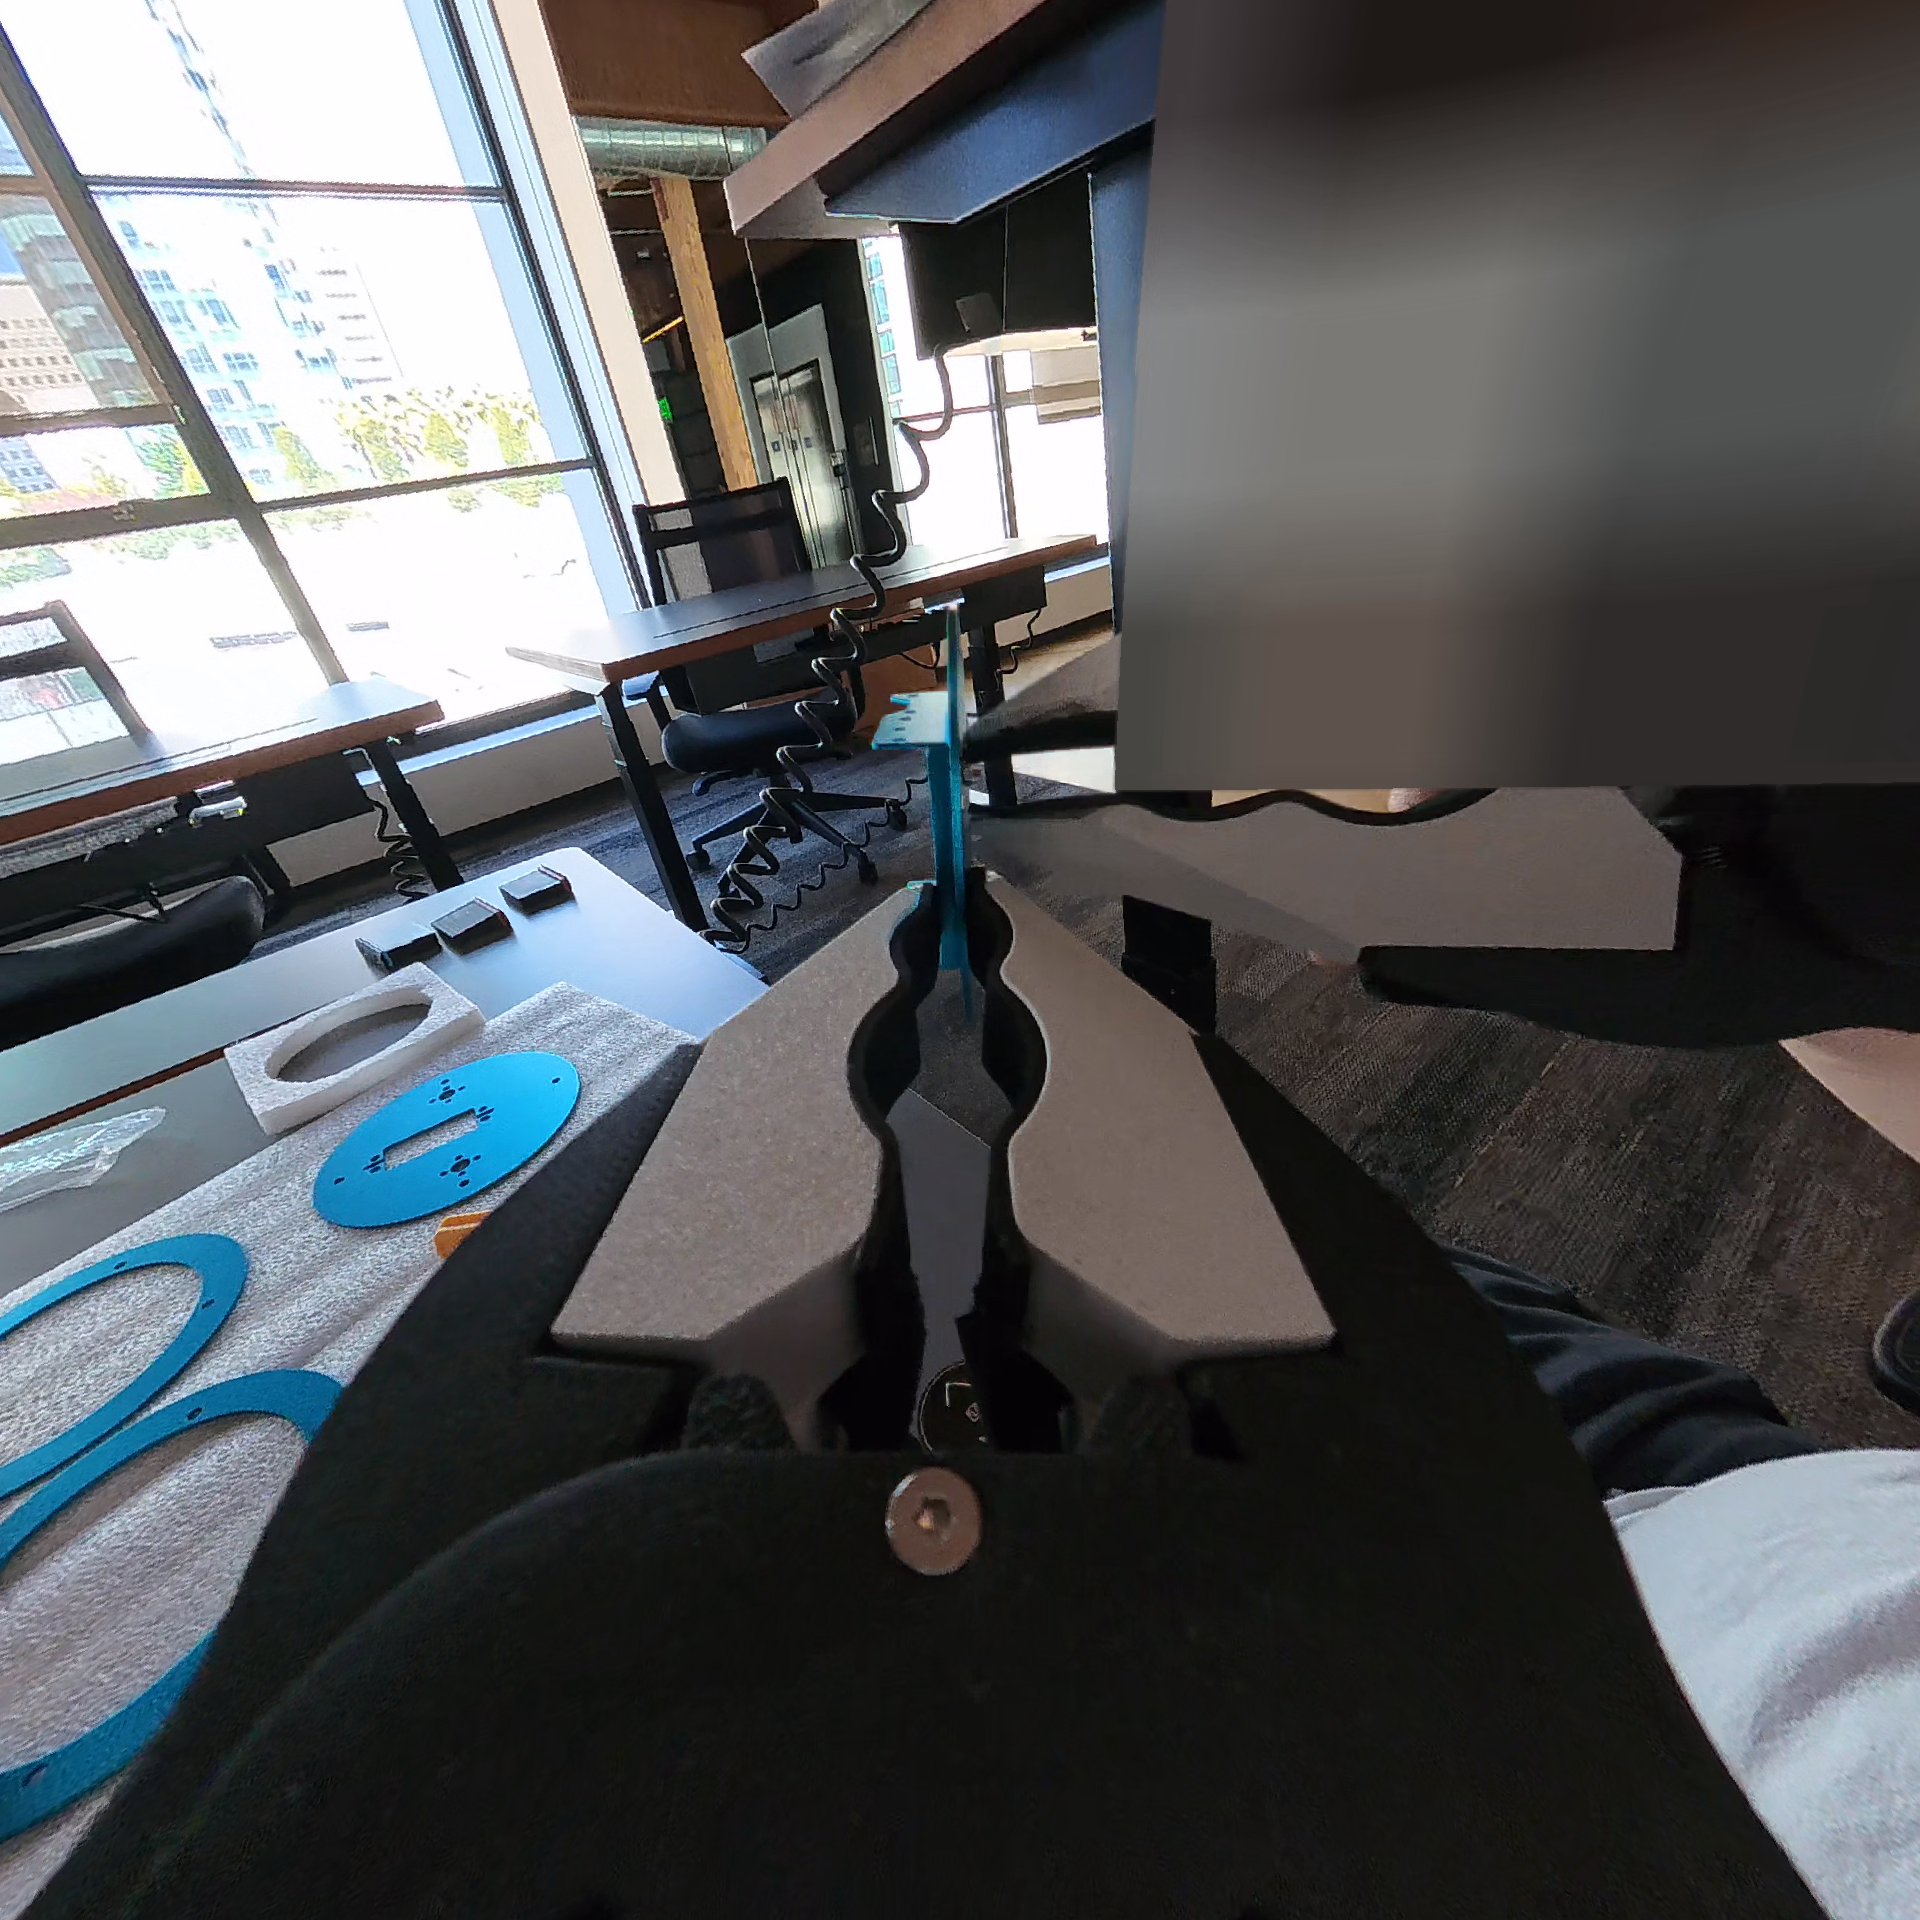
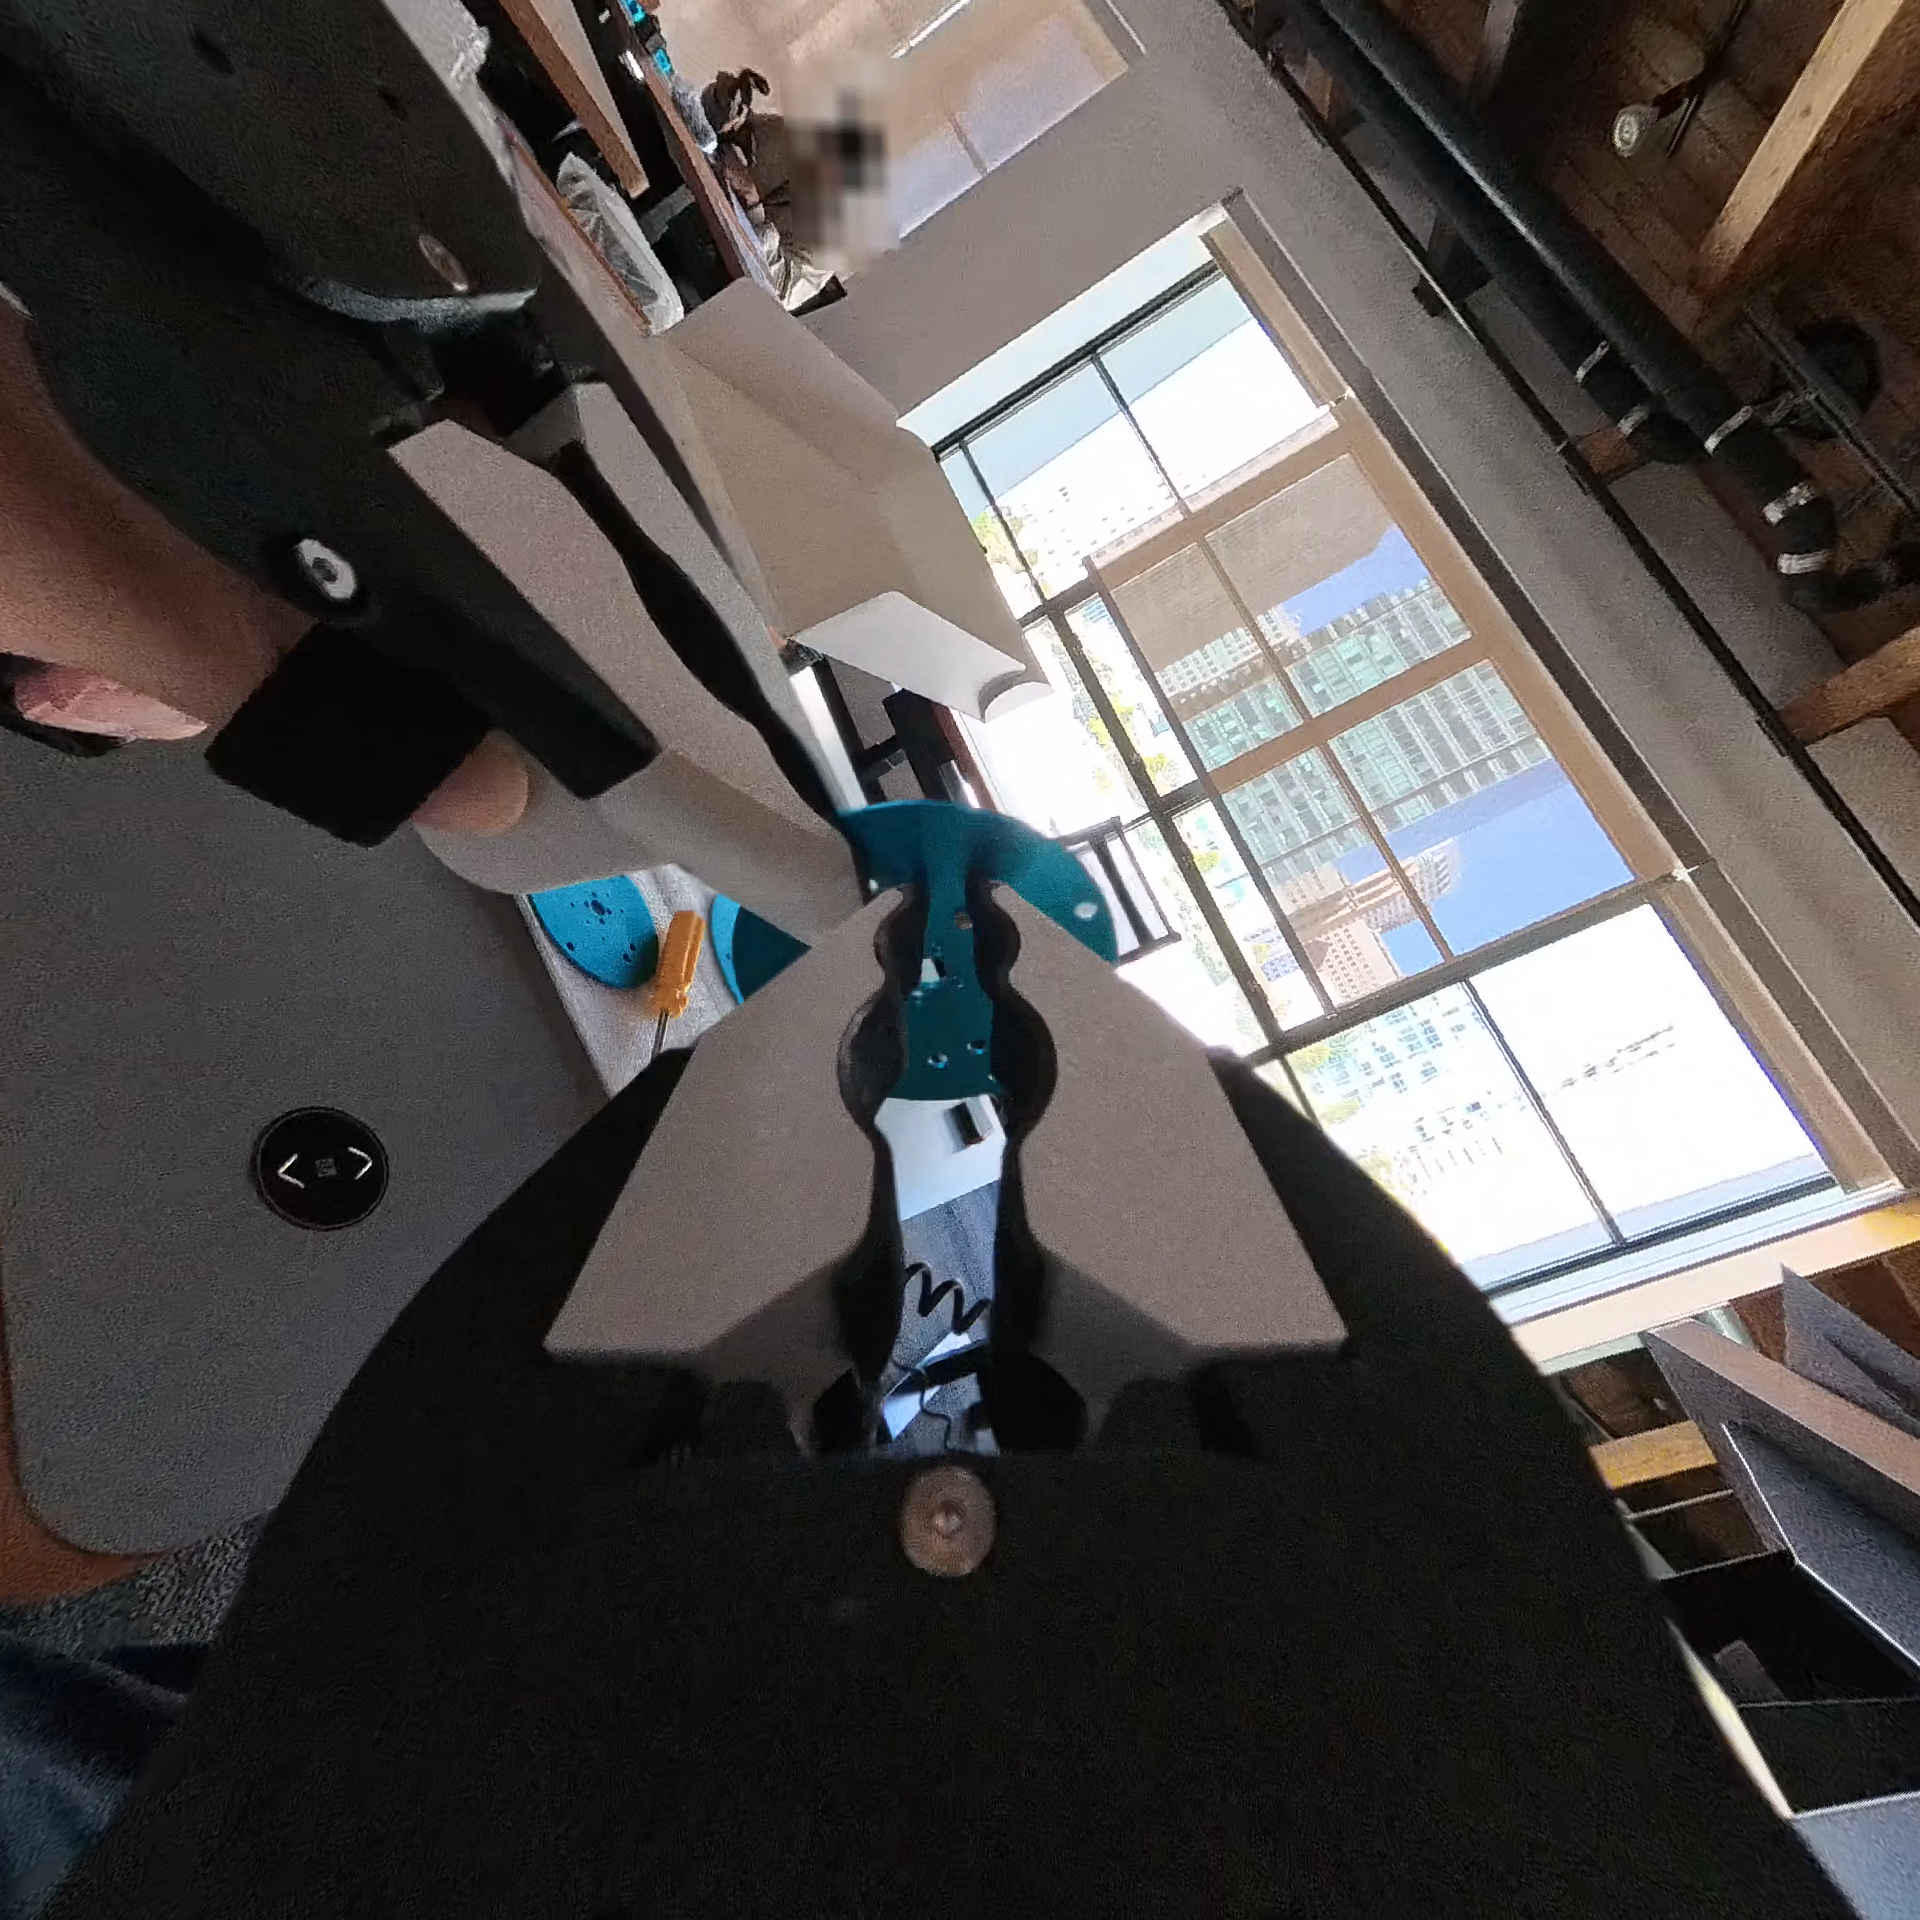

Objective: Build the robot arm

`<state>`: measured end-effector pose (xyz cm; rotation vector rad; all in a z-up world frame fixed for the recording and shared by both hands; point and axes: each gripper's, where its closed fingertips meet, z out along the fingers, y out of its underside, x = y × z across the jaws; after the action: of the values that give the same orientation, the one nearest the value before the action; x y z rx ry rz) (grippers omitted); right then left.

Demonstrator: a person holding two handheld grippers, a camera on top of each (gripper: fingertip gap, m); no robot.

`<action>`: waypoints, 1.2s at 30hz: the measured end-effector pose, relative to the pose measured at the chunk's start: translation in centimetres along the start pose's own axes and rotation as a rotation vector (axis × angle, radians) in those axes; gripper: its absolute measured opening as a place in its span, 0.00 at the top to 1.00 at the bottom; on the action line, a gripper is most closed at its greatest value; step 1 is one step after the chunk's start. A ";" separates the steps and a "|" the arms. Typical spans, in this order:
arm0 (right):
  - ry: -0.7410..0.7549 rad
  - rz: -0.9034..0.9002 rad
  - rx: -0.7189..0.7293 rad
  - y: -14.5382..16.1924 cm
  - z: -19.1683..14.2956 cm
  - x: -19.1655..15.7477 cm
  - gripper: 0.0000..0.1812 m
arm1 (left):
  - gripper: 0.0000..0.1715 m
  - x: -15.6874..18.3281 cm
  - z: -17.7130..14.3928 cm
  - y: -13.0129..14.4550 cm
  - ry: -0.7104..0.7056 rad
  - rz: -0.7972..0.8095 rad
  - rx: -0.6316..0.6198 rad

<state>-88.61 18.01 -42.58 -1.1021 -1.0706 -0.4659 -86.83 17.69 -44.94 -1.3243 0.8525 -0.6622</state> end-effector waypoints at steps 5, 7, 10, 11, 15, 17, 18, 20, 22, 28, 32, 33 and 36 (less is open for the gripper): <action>-0.045 -0.013 -0.051 0.7 -0.1 0.2 0.96 | 0.98 0.2 -0.1 0.2 0.011 -0.002 -0.009; -0.065 -0.025 -0.058 0.8 -0.1 -0.1 0.97 | 0.98 0.3 0.0 0.3 0.016 -0.006 -0.010; -0.069 -0.040 -0.056 0.7 -0.1 -0.1 0.98 | 0.98 0.3 0.0 0.3 0.017 -0.004 -0.011; -0.074 -0.043 -0.058 0.8 0.0 -0.1 0.98 | 0.98 0.3 0.0 0.3 0.017 -0.003 -0.014; -0.095 -0.067 -0.064 0.9 0.0 -0.3 0.98 | 0.98 0.3 0.0 0.5 0.020 -0.002 -0.020; -0.112 -0.061 -0.064 0.9 0.0 -0.4 0.98 | 0.99 0.3 0.0 0.5 0.016 0.010 -0.024; -0.120 -0.052 -0.059 0.9 0.0 -0.4 0.99 | 0.99 0.3 0.0 0.6 0.014 0.019 -0.025; -0.132 -0.027 -0.053 0.9 0.0 -0.4 0.99 | 0.98 0.3 0.1 0.6 0.011 0.038 -0.031; -0.145 0.026 -0.045 1.0 -0.1 -0.5 0.99 | 0.98 0.3 0.1 0.6 0.006 0.060 -0.037; -0.192 0.404 0.023 0.8 0.0 -0.4 1.00 | 0.98 0.3 0.0 0.5 -0.004 0.073 -0.033; -0.240 0.784 0.082 0.7 0.1 -0.3 1.00 | 0.98 0.0 0.0 0.4 -0.022 0.088 -0.031; -0.259 0.900 0.103 0.7 0.2 -0.3 1.00 | 0.98 0.0 0.0 0.4 -0.025 0.088 -0.029; -0.340 1.242 0.159 0.7 0.2 -0.4 1.00 | 0.98 -0.2 -0.1 0.4 -0.037 0.100 -0.026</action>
<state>-88.35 18.44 -43.22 -1.4916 -0.5072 0.7981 -87.01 17.85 -45.28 -1.3047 0.8944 -0.5485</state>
